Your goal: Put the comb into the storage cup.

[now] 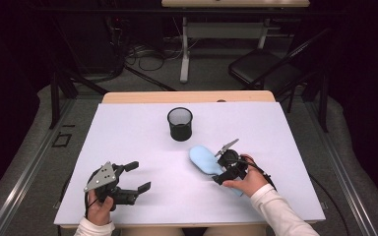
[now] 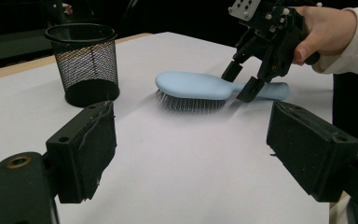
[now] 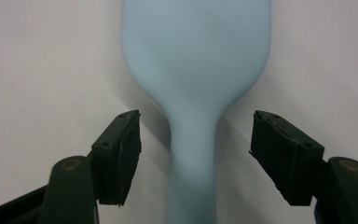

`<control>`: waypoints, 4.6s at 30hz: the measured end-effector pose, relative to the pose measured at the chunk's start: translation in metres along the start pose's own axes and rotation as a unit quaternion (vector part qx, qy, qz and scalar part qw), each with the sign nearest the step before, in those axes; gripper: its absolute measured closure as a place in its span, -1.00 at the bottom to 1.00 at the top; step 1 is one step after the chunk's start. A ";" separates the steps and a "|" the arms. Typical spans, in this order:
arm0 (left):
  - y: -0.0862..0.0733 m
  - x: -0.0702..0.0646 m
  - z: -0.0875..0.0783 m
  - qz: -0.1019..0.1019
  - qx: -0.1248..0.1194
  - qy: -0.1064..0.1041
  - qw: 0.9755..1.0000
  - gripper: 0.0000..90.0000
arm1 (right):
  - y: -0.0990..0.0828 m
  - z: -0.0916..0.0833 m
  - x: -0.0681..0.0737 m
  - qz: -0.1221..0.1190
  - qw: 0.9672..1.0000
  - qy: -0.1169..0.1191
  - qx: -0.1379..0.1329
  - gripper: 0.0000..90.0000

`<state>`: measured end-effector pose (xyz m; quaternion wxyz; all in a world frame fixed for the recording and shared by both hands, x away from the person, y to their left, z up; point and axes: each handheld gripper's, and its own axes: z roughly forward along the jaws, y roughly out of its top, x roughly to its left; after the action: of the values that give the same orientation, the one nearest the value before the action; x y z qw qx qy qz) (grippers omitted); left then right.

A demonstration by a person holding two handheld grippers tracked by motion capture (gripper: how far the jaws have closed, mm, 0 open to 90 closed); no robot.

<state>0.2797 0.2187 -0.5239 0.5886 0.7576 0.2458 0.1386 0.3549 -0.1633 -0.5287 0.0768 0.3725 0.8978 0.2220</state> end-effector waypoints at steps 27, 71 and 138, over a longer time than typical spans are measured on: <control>0.000 0.001 0.000 -0.001 0.002 0.002 1.000 -0.65 | 0.003 0.010 -0.002 0.005 1.000 -0.006 0.015 0.05; -0.001 0.001 0.001 0.001 0.005 -0.002 1.000 -0.65 | 0.002 0.008 0.002 -0.012 1.000 -0.001 0.018 0.49; -0.001 0.001 0.000 -0.001 0.006 0.003 1.000 -0.65 | -0.010 0.002 0.005 -0.005 0.999 -0.008 -0.044 0.53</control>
<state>0.2807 0.2192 -0.5252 0.5836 0.7605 0.2486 0.1389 0.3461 -0.1653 -0.5351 0.1015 0.3663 0.8883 0.2577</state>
